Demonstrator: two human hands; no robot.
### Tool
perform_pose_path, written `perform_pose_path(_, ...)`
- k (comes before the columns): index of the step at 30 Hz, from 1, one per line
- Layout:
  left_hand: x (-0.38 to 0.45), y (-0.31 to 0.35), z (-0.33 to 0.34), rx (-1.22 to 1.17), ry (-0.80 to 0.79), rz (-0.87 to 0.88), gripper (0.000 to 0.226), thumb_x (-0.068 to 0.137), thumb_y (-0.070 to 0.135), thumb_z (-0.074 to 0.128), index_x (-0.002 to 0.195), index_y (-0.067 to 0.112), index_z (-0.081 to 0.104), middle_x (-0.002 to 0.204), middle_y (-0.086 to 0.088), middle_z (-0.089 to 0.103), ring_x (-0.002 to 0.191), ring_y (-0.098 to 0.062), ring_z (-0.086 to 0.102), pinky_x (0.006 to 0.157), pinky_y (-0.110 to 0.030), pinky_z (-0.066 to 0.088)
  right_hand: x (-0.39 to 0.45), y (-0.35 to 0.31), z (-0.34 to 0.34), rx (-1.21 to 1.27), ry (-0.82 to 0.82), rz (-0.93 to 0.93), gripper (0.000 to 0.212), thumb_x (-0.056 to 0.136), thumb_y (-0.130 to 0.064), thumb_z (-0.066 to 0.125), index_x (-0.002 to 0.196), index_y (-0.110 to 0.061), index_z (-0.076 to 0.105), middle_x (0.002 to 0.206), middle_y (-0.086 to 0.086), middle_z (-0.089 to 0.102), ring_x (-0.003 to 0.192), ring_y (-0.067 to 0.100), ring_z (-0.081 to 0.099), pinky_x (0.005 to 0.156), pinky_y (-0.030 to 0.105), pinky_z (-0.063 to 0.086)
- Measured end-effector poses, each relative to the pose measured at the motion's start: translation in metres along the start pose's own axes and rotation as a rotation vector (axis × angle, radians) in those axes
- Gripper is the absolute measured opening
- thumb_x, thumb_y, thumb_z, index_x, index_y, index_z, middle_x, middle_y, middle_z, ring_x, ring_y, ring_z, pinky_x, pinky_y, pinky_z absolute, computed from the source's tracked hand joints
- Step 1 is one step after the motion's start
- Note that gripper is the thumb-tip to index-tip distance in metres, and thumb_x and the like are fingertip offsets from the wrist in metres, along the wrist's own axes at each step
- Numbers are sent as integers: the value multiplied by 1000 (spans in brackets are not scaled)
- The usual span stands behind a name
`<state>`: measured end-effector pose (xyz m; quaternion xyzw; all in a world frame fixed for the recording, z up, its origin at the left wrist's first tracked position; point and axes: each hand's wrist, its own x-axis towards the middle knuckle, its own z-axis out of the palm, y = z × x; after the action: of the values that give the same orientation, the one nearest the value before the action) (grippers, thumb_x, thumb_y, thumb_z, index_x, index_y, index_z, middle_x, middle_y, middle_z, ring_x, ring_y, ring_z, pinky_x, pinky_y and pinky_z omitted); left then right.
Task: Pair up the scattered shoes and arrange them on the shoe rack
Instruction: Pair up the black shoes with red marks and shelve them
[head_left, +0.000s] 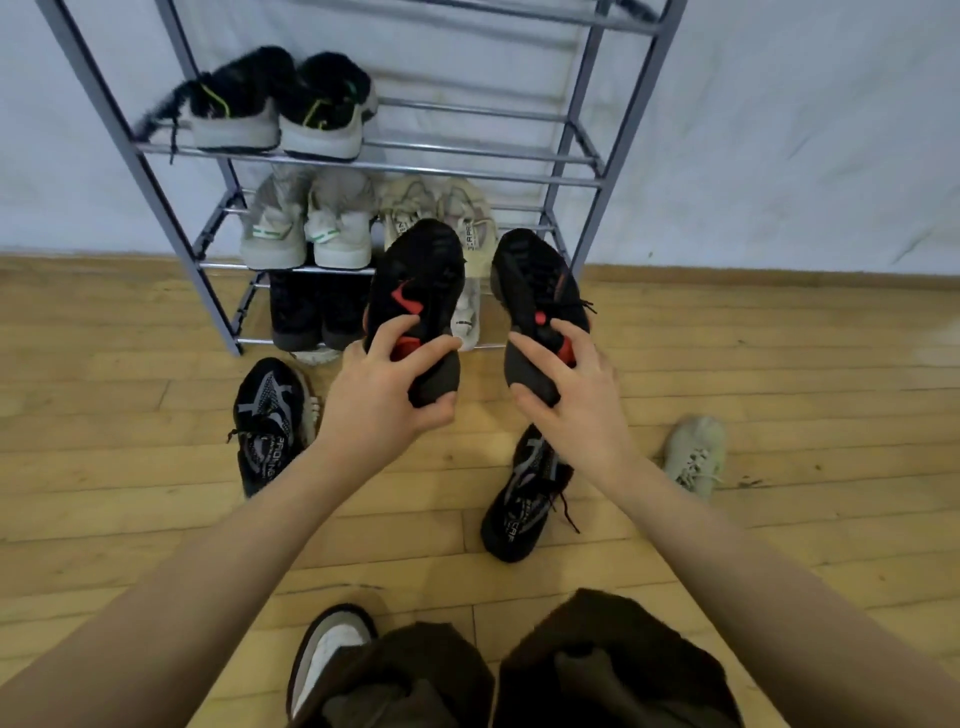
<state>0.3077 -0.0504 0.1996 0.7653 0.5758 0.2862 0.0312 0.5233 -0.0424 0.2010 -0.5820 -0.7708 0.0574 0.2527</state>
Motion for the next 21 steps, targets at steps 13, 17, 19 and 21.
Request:
perform_pose_path(13,75,37,-95,10,135,84,59,73,59,43,124,33,57,139,-9,41,96,-42,53,78,-51,50,56,-52,-98,72,141,-50,50,81,-49,50,131,-47,47,141,-3,35,115,30,40,97,50,35)
perform_pose_path(17,102,26,-92,42,120,82,59,75,60,41,124,32,58,138,-9,45,95,-44,54,74,-52,51,83,-50,-89,42,102,-50,47,86,-43,56,132,-45,46,141,-3,34,117,33,39,98,49,32)
perform_pose_path(19,112,19,-86,38,137,79,60,75,61,41,123,30,59,135,-10,48,93,-44,54,74,-51,51,100,-49,-82,39,117,-44,48,86,-40,57,132,-44,46,140,-1,36,115,33,41,98,47,32)
perform_pose_path(21,125,10,-80,63,153,94,58,76,59,42,123,29,59,133,-11,49,92,-45,53,73,-51,50,119,-45,-73,45,129,-44,48,85,-41,57,132,-44,47,139,0,38,113,33,42,96,46,31)
